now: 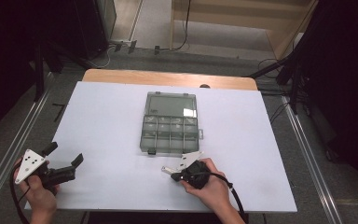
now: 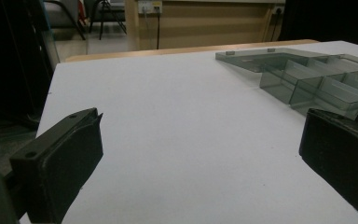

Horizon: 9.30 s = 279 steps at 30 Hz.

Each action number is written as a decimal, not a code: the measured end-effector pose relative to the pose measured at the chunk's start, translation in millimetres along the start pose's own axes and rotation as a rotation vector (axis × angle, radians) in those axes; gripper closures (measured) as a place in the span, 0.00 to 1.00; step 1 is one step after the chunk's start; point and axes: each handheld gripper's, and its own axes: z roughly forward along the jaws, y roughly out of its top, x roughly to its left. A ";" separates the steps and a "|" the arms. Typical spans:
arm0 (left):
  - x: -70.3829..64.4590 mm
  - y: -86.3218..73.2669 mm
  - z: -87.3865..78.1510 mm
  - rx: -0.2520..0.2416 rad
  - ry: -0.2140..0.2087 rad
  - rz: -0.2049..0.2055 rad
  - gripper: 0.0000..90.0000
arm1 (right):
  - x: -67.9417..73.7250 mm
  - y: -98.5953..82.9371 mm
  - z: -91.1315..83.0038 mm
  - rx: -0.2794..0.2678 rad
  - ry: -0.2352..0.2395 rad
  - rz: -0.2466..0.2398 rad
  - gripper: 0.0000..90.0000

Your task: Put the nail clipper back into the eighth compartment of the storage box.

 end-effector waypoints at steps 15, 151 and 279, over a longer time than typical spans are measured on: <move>0.1 -0.3 -0.5 -0.010 -0.006 -0.009 0.00 | -9.4 1.7 -13.0 -0.002 -0.009 -0.025 0.85; -1.8 -0.3 -0.7 -0.004 -0.017 0.004 0.00 | -68.2 -5.7 -64.7 -0.554 -0.200 0.237 0.89; -1.9 0.2 -1.7 -0.017 -0.019 -0.014 0.00 | -56.8 -207.9 -146.8 -0.622 -0.519 0.524 0.00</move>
